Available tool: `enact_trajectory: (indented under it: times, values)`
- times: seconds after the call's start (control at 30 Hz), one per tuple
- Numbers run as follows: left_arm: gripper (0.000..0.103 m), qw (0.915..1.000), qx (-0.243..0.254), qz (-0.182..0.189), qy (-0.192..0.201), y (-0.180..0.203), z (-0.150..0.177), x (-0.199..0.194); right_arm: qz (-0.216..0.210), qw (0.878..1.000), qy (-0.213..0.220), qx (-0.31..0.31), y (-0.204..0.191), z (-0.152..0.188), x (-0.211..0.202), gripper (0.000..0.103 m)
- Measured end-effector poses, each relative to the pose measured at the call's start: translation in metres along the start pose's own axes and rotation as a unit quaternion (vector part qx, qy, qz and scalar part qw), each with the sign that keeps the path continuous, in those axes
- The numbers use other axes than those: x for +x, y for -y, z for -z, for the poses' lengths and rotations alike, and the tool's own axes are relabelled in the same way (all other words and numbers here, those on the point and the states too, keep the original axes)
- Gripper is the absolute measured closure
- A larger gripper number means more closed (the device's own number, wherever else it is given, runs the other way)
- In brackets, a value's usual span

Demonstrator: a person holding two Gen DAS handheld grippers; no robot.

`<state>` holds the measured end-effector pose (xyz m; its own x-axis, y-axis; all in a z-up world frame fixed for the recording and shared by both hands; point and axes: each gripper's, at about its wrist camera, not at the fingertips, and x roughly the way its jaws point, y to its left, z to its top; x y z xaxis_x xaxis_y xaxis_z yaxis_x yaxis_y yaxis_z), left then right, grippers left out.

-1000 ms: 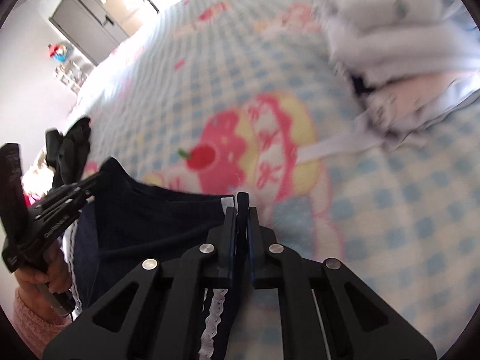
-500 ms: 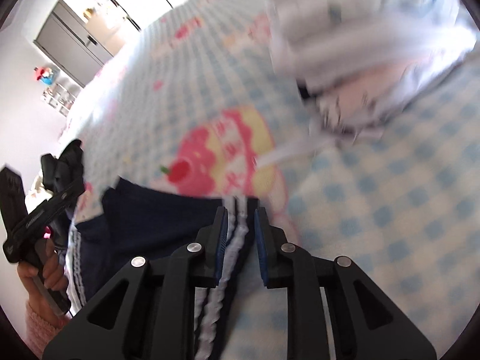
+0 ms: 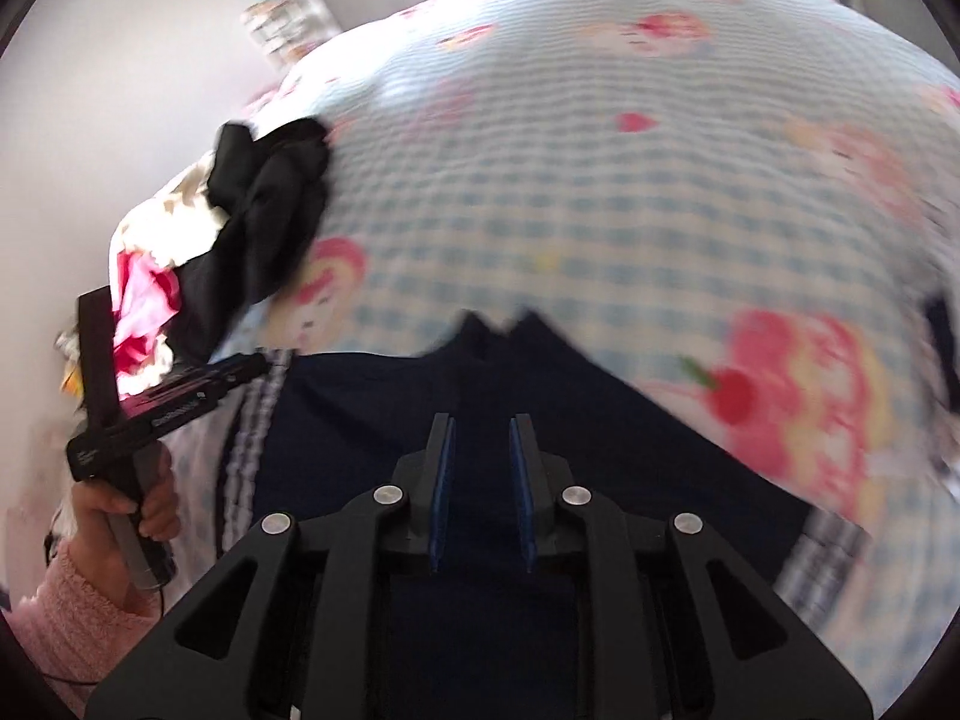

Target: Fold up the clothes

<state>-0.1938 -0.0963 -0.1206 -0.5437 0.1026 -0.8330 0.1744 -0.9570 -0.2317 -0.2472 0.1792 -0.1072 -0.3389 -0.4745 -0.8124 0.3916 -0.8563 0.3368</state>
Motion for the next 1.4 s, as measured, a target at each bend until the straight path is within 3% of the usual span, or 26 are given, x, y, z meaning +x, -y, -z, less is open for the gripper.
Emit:
enact_trajectory:
  times: [0.13, 0.3, 0.43, 0.57, 0.67, 0.77, 0.8, 0.9, 1.0, 1.13, 1.23, 1.4]
  values:
    - [0.06, 0.9986, -0.033, 0.041, -0.009, -0.017, 0.005, 0.005, 0.023, 0.999, -0.035, -0.01, -0.016, -0.024, 0.058, 0.085]
    - [0.06, 0.9981, -0.022, 0.056, -0.015, -0.018, 0.01, 0.014, 0.076, 0.994, -0.073, 0.01, 0.0, -0.029, 0.095, 0.087]
    - [0.055, 0.9882, -0.036, 0.147, -0.021, -0.027, 0.011, 0.017, 0.057, 0.996, -0.042, 0.059, 0.021, -0.026, 0.081, 0.088]
    - [0.058, 0.9898, -0.039, 0.136, -0.014, -0.026, 0.011, 0.019, 0.034, 0.998, -0.02, 0.041, 0.014, -0.03, 0.07, 0.084]
    - [0.09, 0.9919, -0.039, 0.121, 0.001, -0.024, 0.013, 0.017, 0.017, 0.998, -0.06, 0.019, 0.006, -0.029, 0.086, 0.083]
    - [0.089, 0.9958, -0.032, 0.086, 0.002, -0.027, 0.009, 0.016, 0.056, 0.996, -0.068, 0.033, 0.019, -0.026, 0.096, 0.088]
    - [0.089, 0.9965, -0.031, 0.077, 0.003, -0.029, 0.007, 0.012, 0.047, 0.996, -0.059, 0.05, 0.023, -0.025, 0.09, 0.088]
    - [0.084, 0.9908, -0.013, 0.128, 0.041, -0.027, 0.009, -0.019, 0.042, 0.996, -0.033, 0.068, 0.022, -0.021, 0.058, 0.086]
    - [0.075, 0.9855, 0.044, 0.159, 0.041, -0.002, 0.02, -0.045, 0.033, 0.998, -0.02, 0.048, 0.007, -0.006, 0.021, 0.084]
    - [0.075, 0.9792, 0.087, 0.182, 0.015, 0.029, 0.049, -0.055, 0.029, 0.998, -0.016, 0.045, -0.01, 0.039, -0.016, 0.076]
    - [0.075, 0.9801, 0.085, 0.179, -0.005, 0.032, 0.076, -0.06, 0.013, 0.997, -0.026, 0.071, -0.011, 0.077, -0.034, 0.076]
    - [0.075, 0.9816, 0.03, 0.188, -0.014, 0.018, 0.113, -0.072, 0.0, 0.995, -0.028, 0.097, -0.026, 0.144, -0.045, 0.076]
